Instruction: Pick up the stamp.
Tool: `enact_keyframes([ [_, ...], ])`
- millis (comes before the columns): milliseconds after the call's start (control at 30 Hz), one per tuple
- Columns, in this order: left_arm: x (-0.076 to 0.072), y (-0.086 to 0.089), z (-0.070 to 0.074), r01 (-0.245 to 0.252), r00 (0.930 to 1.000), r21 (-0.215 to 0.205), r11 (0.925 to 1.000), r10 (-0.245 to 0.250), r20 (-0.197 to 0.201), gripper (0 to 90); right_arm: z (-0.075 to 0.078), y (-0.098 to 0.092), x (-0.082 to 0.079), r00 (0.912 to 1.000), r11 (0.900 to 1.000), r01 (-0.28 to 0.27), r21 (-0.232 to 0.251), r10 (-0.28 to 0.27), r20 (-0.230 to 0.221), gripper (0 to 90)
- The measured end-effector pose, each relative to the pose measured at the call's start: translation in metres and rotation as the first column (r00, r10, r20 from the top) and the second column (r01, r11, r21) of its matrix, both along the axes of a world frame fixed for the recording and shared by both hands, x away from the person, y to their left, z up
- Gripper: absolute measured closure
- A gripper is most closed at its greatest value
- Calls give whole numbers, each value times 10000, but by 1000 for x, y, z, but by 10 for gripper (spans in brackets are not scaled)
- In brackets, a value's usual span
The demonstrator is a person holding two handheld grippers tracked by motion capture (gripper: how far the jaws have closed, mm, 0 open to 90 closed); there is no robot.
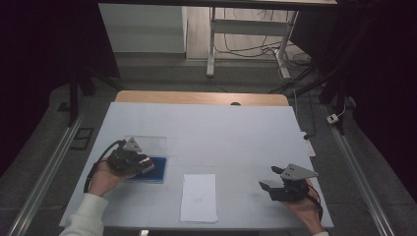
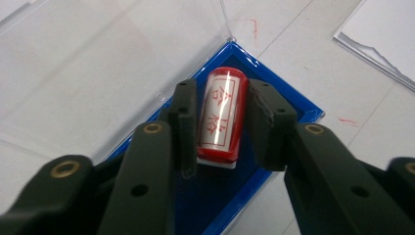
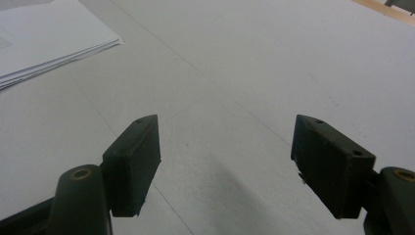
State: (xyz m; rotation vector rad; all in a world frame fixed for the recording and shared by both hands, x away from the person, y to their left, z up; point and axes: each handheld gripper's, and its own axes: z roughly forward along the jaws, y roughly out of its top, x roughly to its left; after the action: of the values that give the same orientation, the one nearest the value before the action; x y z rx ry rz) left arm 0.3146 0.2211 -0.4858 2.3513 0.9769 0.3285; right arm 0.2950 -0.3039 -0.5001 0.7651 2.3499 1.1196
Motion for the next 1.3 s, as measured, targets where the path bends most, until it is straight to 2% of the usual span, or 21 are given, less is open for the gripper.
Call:
enact_keyframes([
  [400, -1, -1, -1, 167, 9998, 189, 9997, -169, 115, 678, 2, -2, 0, 9999, 10000, 18, 93, -19, 119, 278],
  [533, 0, -1, -1, 164, 9998, 204, 9997, -166, 101, 681, 4, -3, 0, 9999, 9992, 59, 396, -63, 86, 280],
  [767, 0, 0, -1, 224, 9997, 94, 9997, -224, 49, 702, 3, -4, 0, 9999, 9995, 120, 296, -123, 73, 287],
  [833, 0, 0, -1, 108, 9999, 135, 9999, -109, 129, 703, 2, -4, 1, 9999, 9994, 149, 302, -151, 46, 287],
  [1067, -4, 2, 8, 98, 9997, -350, 9993, -90, 233, 704, 2, -4, 0, 9999, 9995, 144, 264, -146, 52, 290],
  [1300, -12, 4, 28, 141, 9972, -793, 9968, -81, 748, 704, 1, -4, 0, 9999, 9996, 157, 250, -158, 42, 291],
])
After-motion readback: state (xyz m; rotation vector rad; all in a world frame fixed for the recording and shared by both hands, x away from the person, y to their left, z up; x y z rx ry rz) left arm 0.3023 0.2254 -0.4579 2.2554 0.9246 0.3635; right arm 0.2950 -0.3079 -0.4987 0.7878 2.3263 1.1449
